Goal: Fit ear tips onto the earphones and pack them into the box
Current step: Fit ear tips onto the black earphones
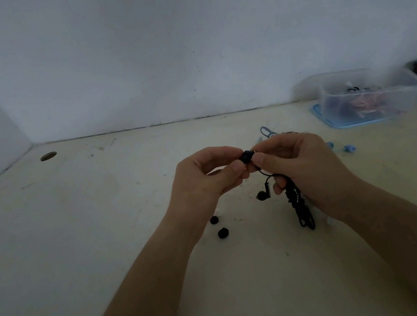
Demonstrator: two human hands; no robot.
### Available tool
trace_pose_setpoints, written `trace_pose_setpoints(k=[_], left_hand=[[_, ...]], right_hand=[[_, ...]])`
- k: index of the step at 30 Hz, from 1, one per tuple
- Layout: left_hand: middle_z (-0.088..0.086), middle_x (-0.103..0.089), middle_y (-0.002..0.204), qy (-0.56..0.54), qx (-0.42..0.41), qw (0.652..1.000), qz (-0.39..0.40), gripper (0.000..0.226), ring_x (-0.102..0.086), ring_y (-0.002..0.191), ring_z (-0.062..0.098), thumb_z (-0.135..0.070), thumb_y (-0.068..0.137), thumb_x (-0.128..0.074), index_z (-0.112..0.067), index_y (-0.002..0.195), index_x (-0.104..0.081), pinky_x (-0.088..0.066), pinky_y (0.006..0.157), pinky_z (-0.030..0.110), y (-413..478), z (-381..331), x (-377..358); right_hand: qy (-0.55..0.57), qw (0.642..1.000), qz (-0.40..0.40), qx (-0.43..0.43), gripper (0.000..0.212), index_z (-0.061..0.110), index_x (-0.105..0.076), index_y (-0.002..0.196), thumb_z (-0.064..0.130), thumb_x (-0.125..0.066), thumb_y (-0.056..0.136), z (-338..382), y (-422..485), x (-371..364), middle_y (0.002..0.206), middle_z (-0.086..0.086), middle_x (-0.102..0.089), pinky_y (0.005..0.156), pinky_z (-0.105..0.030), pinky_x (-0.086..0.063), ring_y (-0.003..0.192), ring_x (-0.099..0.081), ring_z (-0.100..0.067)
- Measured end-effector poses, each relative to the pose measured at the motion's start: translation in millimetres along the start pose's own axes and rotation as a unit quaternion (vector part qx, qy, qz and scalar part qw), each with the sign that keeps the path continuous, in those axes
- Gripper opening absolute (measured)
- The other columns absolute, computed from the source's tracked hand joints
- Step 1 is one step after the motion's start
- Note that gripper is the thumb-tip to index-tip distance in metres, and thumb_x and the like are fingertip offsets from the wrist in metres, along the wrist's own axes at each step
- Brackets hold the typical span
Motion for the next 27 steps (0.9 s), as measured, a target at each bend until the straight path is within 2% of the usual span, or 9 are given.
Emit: trace_pose_setpoints(k=[6,12,22,27], left_hand=[[0.006,-0.076,0.085,0.006,-0.003,1.0,-0.001,0.016,-0.072,0.073,0.018,0.003,0.083,-0.07,-0.009,0.094,-0.072,-0.057,0.071,0.022,-0.2,-0.5,0.3],[0.006,-0.076,0.086,0.021,-0.004,1.0,0.001,0.017,-0.072,0.073,0.016,0.003,0.083,-0.071,-0.004,0.098,-0.072,-0.056,0.07,0.022,-0.9,-0.9,0.3],[0.005,-0.077,0.085,0.032,-0.001,0.999,0.008,0.017,-0.073,0.076,0.017,0.001,0.082,-0.073,-0.008,0.096,-0.073,-0.056,0.071,0.021,-0.6,-2.3,0.8],[0.006,-0.077,0.083,0.04,-0.001,0.999,0.004,0.016,-0.073,0.075,0.016,0.0,0.082,-0.073,-0.007,0.097,-0.072,-0.057,0.071,0.022,-0.6,-3.1,1.3]], right_hand=[[0.0,1.0,0.006,0.004,0.009,0.008,-0.073,0.097,0.011,-0.071,0.088,0.7,-0.6,-0.5,0.082,-0.006,-0.077,0.051,-0.027,-0.052,0.045,-0.051,-0.014],[0.004,1.0,0.008,-0.004,0.009,0.007,-0.073,0.096,0.01,-0.072,0.087,-0.1,-0.2,-0.3,0.082,-0.01,-0.077,0.052,-0.029,-0.051,0.044,-0.051,-0.015],[-0.008,1.0,0.019,-0.001,0.006,0.01,-0.072,0.094,0.011,-0.072,0.087,2.6,-1.0,-1.4,0.083,-0.008,-0.077,0.052,-0.027,-0.052,0.045,-0.052,-0.012],[-0.03,0.999,0.02,0.004,0.009,0.008,-0.071,0.096,0.012,-0.072,0.088,4.2,-1.8,-1.9,0.082,-0.007,-0.077,0.054,-0.031,-0.053,0.047,-0.053,-0.016]])
Point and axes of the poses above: each hand's wrist, its own y-axis towards the middle knuckle, its own x-axis out of the back of the hand, z = x × y, the point moved 6 cm from there along y, towards the middle knuckle
